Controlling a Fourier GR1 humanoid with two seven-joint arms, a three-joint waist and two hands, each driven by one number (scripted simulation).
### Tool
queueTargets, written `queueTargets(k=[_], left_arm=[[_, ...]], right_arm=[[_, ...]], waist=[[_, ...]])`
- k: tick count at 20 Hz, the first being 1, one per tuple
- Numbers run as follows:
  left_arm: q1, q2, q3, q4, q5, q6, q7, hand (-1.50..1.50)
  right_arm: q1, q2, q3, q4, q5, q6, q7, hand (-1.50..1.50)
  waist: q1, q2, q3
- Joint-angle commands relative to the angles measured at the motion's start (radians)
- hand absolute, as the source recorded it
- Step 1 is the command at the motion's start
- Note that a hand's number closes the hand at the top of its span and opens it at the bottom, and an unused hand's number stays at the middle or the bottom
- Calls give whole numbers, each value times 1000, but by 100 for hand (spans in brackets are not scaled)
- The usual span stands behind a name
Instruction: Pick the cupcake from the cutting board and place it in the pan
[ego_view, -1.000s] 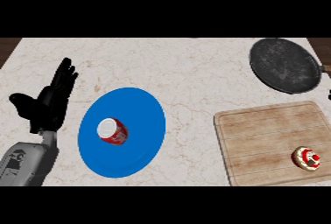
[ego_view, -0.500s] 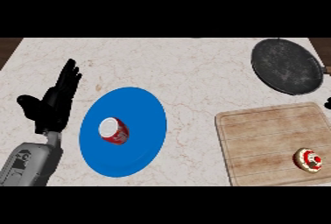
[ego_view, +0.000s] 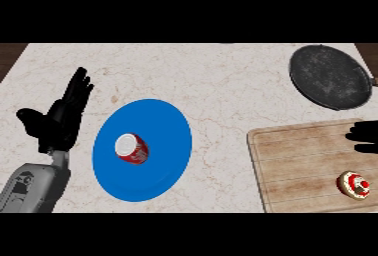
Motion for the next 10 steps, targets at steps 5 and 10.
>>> queueTargets(k=[5,10], left_arm=[[27,40,51,-17,16,-40,14,0],[83,-9,29,-34,-19,-19,-33,0]], right_arm=[[-32,55,92,27,110,45,-147,-150],[-91,67,107,-1,187,34,-88,-150]], waist=[[-15,-6,-1],[-19,-8,-2]])
